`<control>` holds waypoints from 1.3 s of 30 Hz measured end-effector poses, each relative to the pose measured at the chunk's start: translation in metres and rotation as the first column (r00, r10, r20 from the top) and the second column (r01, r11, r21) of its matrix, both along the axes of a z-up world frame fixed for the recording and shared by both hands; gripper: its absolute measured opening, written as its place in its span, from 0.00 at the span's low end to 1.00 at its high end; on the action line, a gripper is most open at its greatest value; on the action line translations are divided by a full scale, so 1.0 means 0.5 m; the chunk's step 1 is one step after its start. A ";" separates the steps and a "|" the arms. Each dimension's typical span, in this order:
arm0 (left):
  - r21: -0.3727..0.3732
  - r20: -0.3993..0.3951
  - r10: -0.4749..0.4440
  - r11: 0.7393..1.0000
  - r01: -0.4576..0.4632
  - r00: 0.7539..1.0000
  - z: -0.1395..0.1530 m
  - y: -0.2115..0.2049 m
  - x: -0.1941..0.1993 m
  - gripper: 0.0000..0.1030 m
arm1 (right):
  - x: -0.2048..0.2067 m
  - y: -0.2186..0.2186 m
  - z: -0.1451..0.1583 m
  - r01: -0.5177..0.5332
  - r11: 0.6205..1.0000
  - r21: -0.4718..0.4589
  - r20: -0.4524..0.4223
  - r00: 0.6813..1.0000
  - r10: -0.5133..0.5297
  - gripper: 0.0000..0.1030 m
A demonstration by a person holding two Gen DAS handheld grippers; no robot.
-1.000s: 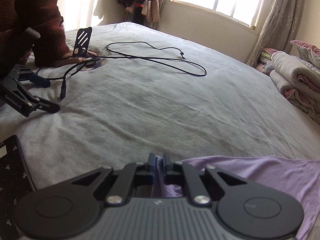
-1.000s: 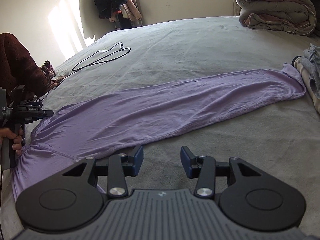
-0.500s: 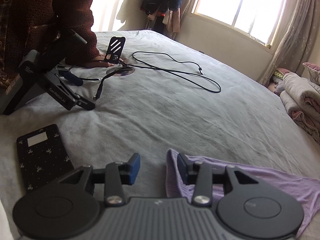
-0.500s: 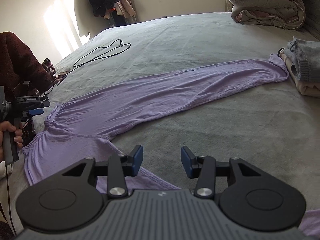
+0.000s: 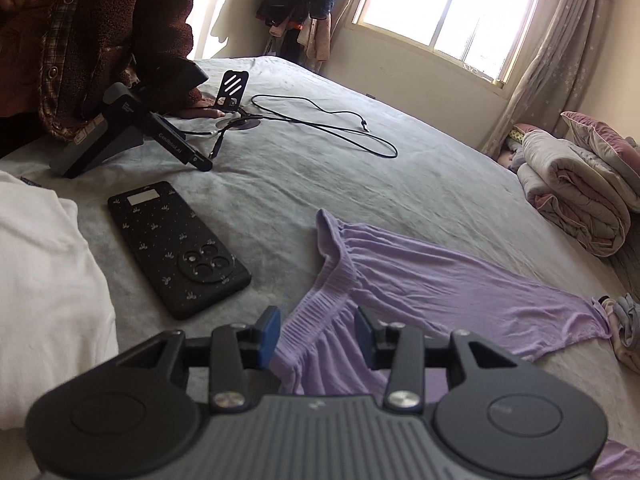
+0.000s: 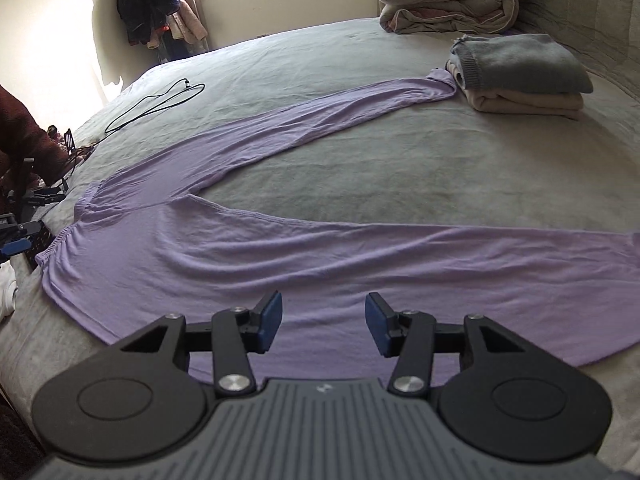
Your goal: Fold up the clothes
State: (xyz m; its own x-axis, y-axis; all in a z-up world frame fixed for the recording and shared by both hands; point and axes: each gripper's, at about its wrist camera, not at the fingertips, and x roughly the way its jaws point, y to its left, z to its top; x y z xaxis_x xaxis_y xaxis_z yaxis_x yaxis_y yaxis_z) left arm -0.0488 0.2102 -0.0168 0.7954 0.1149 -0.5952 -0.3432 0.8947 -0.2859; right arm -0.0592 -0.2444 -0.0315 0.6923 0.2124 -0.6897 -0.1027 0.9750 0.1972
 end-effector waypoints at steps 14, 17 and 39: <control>-0.070 -0.117 0.109 0.991 -0.118 0.987 -0.005 0.036 -0.061 0.51 | -0.092 -0.201 -0.017 0.191 0.978 -0.083 -0.024 0.981 -0.194 0.58; -0.100 -0.093 0.094 0.990 -0.103 0.991 0.001 0.029 -0.056 0.52 | -0.070 -0.178 -0.003 0.142 0.983 -0.113 -0.015 0.989 -0.145 0.60; -0.128 0.101 -0.117 0.983 0.130 0.988 -0.014 -0.062 0.100 0.22 | 0.126 0.262 0.031 -0.343 0.919 -0.197 -0.026 0.938 0.345 0.71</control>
